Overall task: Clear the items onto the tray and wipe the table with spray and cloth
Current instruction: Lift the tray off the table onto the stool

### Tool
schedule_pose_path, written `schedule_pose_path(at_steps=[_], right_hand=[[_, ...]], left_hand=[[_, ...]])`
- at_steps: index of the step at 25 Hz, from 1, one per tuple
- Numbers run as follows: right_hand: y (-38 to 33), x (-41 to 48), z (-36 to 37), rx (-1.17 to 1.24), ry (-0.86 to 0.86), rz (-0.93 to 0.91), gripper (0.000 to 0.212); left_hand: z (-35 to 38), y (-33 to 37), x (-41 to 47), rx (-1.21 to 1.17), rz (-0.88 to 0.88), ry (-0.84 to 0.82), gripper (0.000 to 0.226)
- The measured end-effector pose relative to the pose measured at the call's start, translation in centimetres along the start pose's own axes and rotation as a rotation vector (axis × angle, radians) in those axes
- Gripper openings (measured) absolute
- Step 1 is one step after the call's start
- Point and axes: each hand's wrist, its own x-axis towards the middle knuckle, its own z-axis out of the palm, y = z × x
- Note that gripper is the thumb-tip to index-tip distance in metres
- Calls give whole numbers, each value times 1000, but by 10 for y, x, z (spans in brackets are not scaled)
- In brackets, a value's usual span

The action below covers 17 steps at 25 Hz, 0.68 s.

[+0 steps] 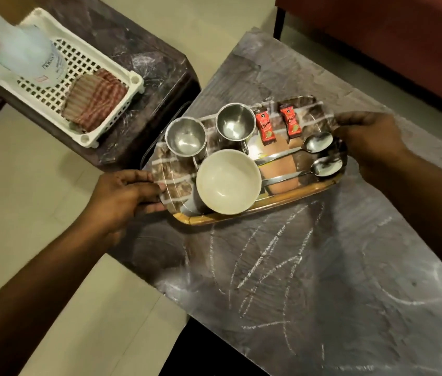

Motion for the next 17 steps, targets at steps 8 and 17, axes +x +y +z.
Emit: schedule_pose_path(at_steps=[8,17], right_hand=[[-68,62,65,-220,-213,-91,27],[-90,89,114,-282,-273,-133,28]], left_hand=[[7,-54,-18,-267,-147,99,18],[25,-72,-13,-311,-216,181,12]])
